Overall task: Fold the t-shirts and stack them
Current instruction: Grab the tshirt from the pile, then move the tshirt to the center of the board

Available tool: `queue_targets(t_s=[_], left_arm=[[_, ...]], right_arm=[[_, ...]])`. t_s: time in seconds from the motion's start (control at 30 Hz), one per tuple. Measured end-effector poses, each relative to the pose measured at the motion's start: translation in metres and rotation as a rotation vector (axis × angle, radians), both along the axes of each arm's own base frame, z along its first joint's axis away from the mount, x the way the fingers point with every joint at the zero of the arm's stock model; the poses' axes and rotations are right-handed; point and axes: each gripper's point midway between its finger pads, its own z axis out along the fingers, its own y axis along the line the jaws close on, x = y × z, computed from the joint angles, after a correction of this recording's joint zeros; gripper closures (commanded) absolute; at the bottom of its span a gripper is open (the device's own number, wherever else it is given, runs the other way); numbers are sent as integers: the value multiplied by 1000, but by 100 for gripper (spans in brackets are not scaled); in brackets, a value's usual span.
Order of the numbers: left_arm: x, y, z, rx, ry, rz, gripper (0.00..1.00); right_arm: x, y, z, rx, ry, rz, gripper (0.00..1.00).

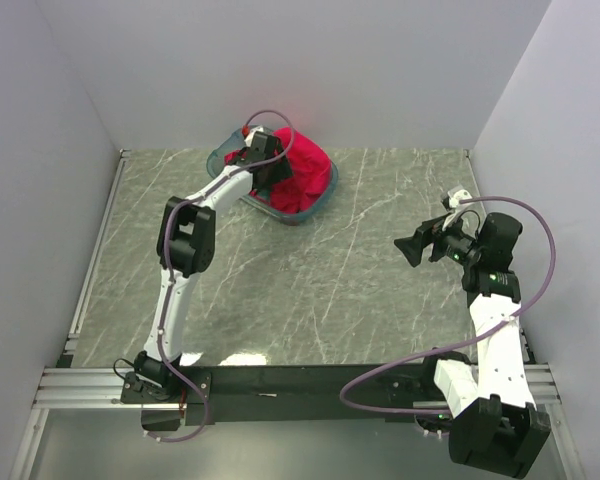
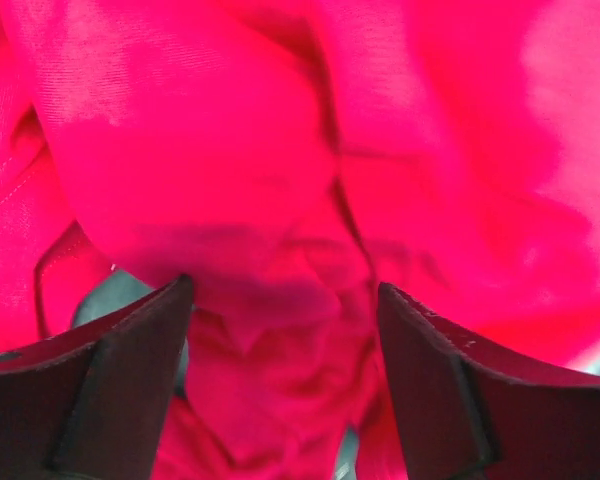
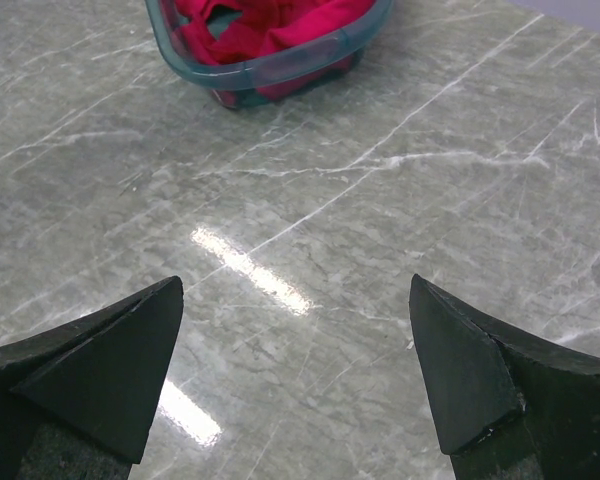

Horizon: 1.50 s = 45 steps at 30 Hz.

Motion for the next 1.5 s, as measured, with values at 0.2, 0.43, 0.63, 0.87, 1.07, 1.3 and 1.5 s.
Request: queue_targets(t_s=[0.2, 0.43, 0.63, 0.87, 1.07, 1.3, 1.5], left_arm=[[10, 4, -13, -12, -14, 69, 100], [14, -2, 14, -62, -139, 26, 100], [-4, -17, 143, -151, -365, -128, 100], [-98, -23, 410, -329, -875, -296, 99], [-225, -18, 564, -490, -1222, -452, 100], [-279, -28, 587, -557, -1269, -565, 100], [-288, -62, 540, -561, -1132, -676, 99]], right_arm=[[-1, -1, 2, -2, -8, -5, 0], [-2, -2, 5, -5, -18, -9, 0], [-3, -2, 7, -7, -27, -9, 0], [-3, -2, 7, -8, -29, -11, 0], [-3, -4, 9, -10, -35, -19, 0], [-3, -10, 10, -13, -39, -40, 0], [-2, -14, 11, -15, -44, -58, 0]])
